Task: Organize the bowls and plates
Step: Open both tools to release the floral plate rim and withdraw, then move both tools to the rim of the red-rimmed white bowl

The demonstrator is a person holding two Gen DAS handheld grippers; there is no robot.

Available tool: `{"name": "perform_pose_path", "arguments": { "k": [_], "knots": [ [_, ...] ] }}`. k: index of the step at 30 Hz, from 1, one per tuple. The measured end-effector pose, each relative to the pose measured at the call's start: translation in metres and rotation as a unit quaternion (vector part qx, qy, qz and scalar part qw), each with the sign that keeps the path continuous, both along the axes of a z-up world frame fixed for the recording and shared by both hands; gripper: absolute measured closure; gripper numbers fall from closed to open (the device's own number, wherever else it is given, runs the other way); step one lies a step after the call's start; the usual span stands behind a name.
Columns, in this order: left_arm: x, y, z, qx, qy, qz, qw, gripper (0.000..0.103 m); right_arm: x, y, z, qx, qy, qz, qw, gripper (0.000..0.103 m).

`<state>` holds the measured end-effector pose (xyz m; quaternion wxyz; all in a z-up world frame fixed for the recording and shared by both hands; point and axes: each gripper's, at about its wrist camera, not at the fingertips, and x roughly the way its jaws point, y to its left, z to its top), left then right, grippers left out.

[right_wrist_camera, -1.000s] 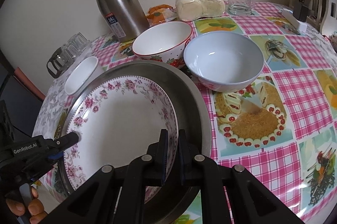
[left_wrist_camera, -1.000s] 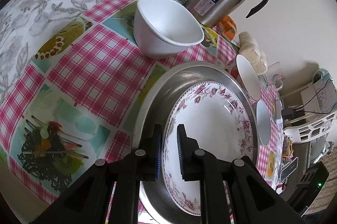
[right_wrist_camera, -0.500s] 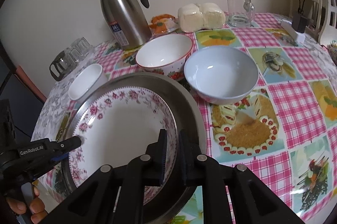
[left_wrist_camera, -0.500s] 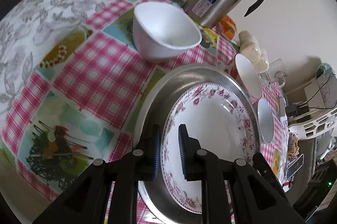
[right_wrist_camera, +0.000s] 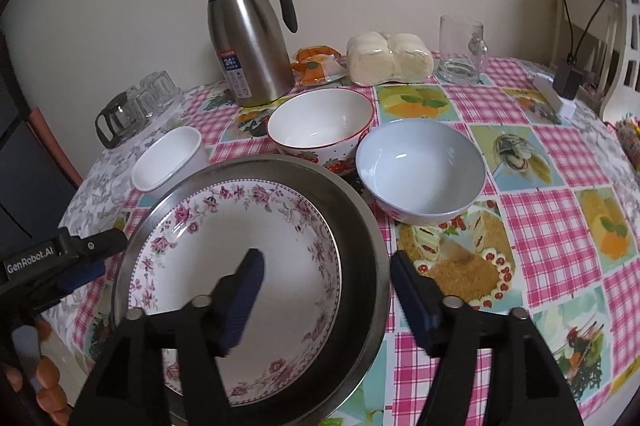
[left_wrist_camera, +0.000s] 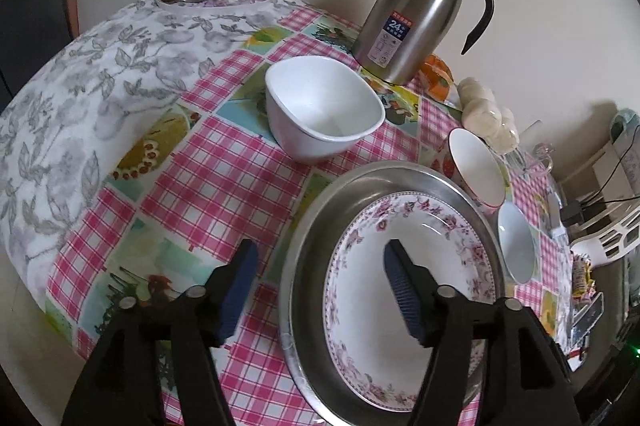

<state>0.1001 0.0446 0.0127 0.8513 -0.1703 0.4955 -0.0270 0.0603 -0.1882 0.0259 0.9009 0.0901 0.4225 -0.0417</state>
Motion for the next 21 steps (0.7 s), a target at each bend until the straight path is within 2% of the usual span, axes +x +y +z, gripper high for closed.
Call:
{"name": "perform_pose_path", "arguments": {
  "k": [2,3,6,8,12,16,21],
  "knots": [
    [0.0000,-0.0005,0.0002,0.014,-0.002,0.002,0.9999,0.020,0.0004,0.0015,-0.0006,-0.003,-0.001,0.004,1.000,0.020],
    [0.0001,-0.0009,0.0002,0.021,-0.004,0.003,0.9998,0.020,0.0008,0.0026,-0.0011,-0.005,-0.001,0.007,1.000,0.015],
    [0.0003,-0.0012,-0.0008,0.035,-0.004,0.005,0.9994,0.019,0.0009,0.0053,-0.0016,-0.010,-0.002,0.012,1.000,0.007],
    [0.0005,-0.0011,-0.0016,0.042,-0.003,0.006,0.9991,0.014,0.0010,0.0059,-0.0021,-0.012,-0.002,0.012,1.000,0.001],
    [0.0001,-0.0016,-0.0012,0.060,-0.013,0.010,0.9981,0.011,0.0005,0.0064,-0.0020,-0.014,-0.004,0.015,1.000,0.000],
    [-0.0002,-0.0019,-0.0012,0.068,-0.026,0.012,0.9973,0.002,-0.0005,0.0063,-0.0018,-0.018,-0.008,0.020,1.000,0.000],
    [0.0016,-0.0036,-0.0042,0.069,-0.026,0.009,0.9972,0.002,-0.0021,0.0021,-0.0029,-0.014,-0.011,0.017,1.000,0.000]
  ]
}}
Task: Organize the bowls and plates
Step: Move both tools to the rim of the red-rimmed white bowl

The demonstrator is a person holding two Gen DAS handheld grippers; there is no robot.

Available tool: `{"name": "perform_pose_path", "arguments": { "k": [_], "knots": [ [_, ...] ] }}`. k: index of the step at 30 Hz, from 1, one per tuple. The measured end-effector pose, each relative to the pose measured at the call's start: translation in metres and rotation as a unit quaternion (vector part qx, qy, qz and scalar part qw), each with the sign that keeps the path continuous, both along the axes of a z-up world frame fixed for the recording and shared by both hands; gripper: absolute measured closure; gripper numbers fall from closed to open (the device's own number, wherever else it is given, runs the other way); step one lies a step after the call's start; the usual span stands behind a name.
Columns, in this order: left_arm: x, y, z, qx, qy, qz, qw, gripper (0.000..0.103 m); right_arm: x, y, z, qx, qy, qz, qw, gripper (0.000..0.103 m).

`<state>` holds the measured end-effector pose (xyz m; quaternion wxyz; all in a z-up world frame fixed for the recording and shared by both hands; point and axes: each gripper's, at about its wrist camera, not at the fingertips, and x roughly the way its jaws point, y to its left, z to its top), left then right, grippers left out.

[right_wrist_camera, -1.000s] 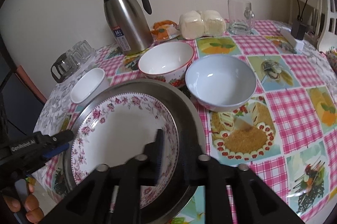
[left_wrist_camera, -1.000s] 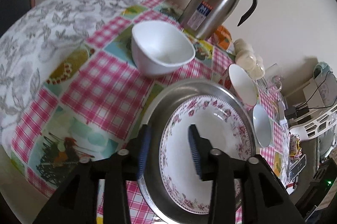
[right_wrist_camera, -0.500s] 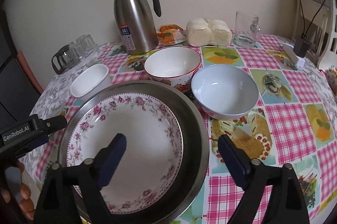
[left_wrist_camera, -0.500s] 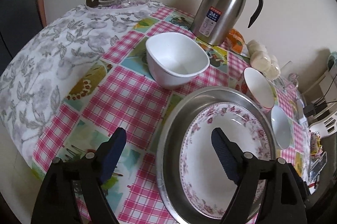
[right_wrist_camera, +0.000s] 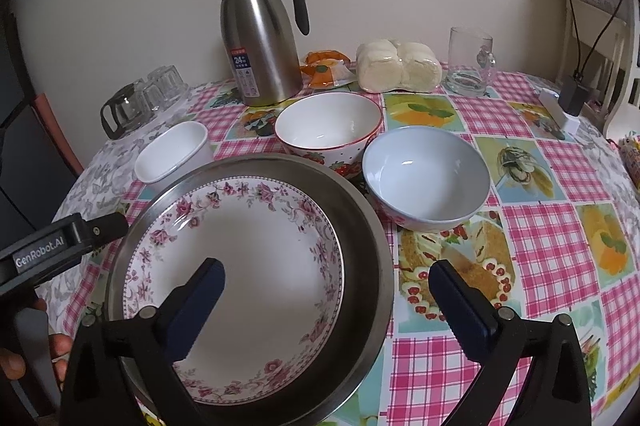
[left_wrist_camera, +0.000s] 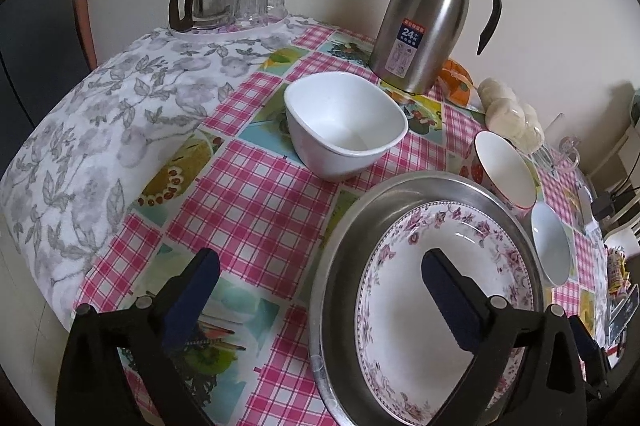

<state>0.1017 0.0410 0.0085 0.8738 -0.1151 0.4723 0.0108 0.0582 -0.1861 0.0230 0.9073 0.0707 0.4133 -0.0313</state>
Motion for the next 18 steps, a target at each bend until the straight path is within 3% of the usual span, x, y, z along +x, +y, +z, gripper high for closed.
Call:
{"name": "perform_pose_path", "arguments": {
  "k": [18],
  "knots": [
    [0.012,-0.005,0.006,-0.028,-0.042,-0.018,0.9985,0.002,-0.001,-0.021,0.001,0.042,-0.005,-0.017,0.999,0.000]
  ]
}}
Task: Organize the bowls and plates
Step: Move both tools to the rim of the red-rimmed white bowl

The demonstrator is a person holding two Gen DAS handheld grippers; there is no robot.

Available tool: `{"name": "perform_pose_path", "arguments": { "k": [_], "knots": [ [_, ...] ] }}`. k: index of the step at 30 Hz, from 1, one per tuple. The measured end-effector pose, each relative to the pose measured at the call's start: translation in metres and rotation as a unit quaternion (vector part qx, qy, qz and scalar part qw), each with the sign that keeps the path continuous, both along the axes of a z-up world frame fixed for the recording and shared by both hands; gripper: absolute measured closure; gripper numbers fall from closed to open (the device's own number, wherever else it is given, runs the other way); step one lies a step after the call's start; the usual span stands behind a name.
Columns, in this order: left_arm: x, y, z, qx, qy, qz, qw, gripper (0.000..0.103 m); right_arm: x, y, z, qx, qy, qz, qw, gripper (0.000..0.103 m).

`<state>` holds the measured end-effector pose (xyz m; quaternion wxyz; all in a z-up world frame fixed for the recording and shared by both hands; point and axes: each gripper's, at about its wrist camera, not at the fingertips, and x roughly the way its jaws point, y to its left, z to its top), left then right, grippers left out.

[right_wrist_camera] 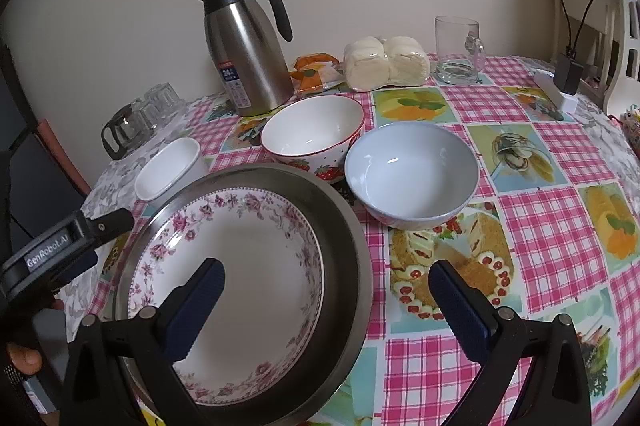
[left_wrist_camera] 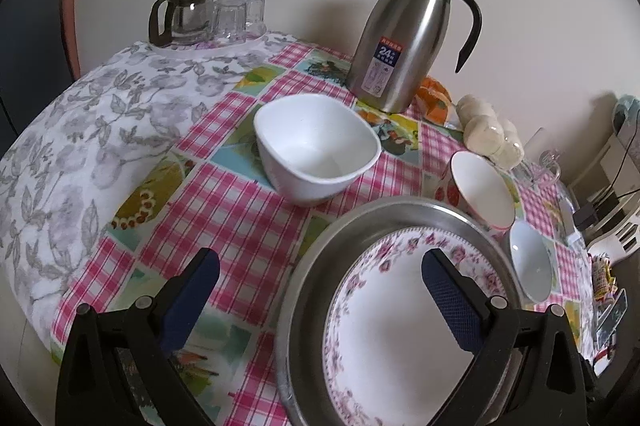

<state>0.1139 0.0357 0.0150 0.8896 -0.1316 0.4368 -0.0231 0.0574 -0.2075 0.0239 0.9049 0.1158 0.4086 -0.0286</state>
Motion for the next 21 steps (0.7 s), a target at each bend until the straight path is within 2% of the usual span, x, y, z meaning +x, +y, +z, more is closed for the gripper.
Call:
{"name": "perform_pose_path", "arguments": {
  "k": [5,8,13,21],
  "knots": [
    [0.012,-0.006,0.010,-0.001,-0.005,-0.020,0.9998,0.002,0.006,-0.005,0.003,0.001,0.006,-0.004,1.000,0.000],
    [0.023,-0.015,0.021,0.010,-0.009,-0.047,0.9988,0.002,0.011,-0.007,0.011,-0.003,0.001,-0.004,1.000,0.000],
    [0.036,-0.025,0.039,0.001,-0.010,-0.083,0.9965,0.002,0.020,-0.013,0.031,-0.015,-0.012,-0.006,1.000,0.000],
    [0.066,-0.050,0.072,0.060,-0.030,-0.137,0.9883,0.002,0.046,-0.027,0.063,-0.030,-0.015,0.015,0.999,0.000]
  ]
}}
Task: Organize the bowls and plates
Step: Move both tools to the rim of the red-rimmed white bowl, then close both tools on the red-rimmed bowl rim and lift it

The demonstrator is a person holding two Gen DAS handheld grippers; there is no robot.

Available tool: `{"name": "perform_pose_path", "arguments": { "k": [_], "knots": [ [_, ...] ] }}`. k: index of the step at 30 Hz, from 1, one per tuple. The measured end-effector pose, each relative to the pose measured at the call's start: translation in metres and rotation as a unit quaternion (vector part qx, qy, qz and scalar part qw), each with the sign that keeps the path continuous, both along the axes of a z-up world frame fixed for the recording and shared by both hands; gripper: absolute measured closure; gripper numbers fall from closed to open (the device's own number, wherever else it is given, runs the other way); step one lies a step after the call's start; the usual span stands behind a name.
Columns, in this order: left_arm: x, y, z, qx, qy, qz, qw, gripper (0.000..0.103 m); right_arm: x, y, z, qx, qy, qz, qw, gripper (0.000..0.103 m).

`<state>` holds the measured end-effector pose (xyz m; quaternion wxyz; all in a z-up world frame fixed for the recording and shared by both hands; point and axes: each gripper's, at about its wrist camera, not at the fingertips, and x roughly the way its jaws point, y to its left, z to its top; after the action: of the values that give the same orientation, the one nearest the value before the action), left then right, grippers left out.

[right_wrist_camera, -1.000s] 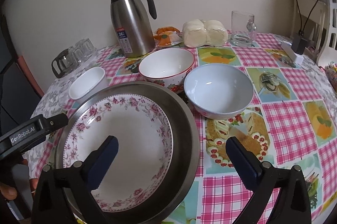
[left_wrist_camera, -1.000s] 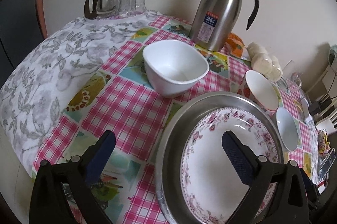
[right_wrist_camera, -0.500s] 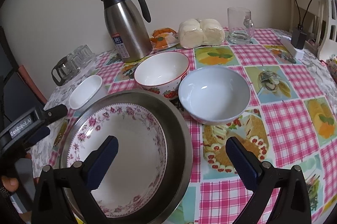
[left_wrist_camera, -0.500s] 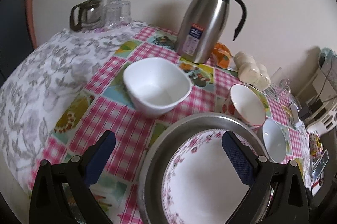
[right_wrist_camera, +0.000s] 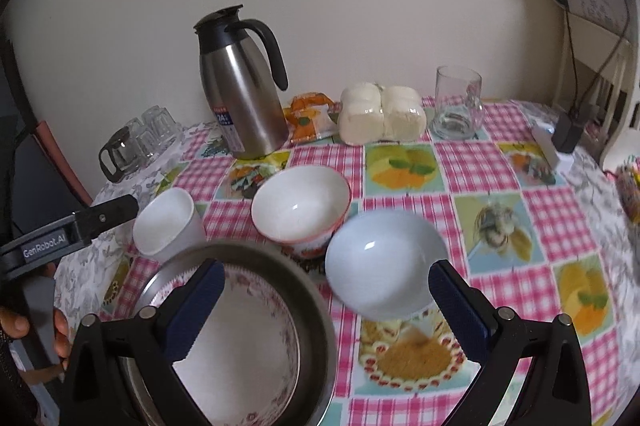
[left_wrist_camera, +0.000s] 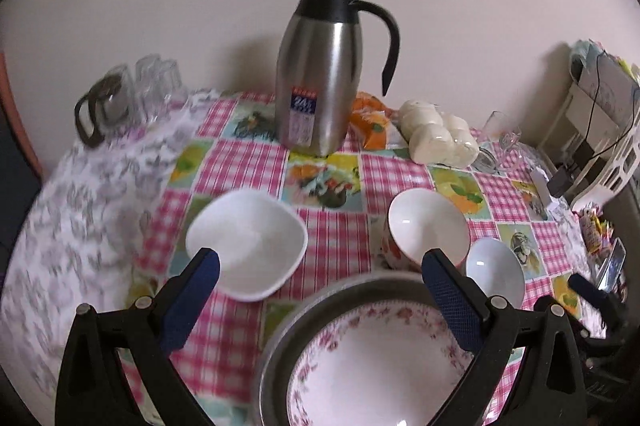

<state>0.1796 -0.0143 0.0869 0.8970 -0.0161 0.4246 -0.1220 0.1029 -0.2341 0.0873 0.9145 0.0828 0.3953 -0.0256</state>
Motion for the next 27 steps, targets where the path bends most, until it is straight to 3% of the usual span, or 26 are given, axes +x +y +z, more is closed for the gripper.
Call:
{"name": "perform_pose_path", "arguments": {
  "k": [5,8,11,15,18,19,21,27],
  "knots": [
    [0.027,-0.009,0.009,0.005,0.022,-0.022,0.9995,0.002,0.022,-0.007,0.020,-0.014,0.002,0.011,1.000,0.000],
    [0.044,-0.013,0.009,0.001,0.043,-0.022,0.9988,0.002,0.038,-0.015,0.027,0.004,0.006,0.015,1.000,0.000],
    [0.056,-0.023,0.006,0.005,0.056,-0.030,0.9979,0.002,0.054,-0.021,0.028,0.006,0.019,0.014,1.000,0.000],
    [0.074,-0.028,-0.008,-0.022,0.090,-0.023,0.9954,0.003,0.075,-0.021,0.016,-0.012,0.044,0.014,0.999,0.000],
    [0.083,-0.035,-0.021,-0.027,0.108,-0.022,0.9935,0.011,0.088,-0.024,0.001,-0.008,0.065,0.009,0.998,0.000],
    [0.085,-0.037,-0.027,-0.030,0.116,-0.024,0.9925,0.019,0.091,-0.025,-0.003,-0.006,0.069,0.007,0.998,0.001],
    [0.089,-0.042,-0.037,-0.036,0.133,-0.027,0.9901,0.026,0.099,-0.028,-0.014,-0.003,0.079,0.000,0.997,0.012],
    [0.100,-0.057,-0.062,-0.043,0.159,-0.033,0.9857,0.035,0.118,-0.031,-0.040,0.003,0.108,-0.001,0.994,0.029]
  ]
}}
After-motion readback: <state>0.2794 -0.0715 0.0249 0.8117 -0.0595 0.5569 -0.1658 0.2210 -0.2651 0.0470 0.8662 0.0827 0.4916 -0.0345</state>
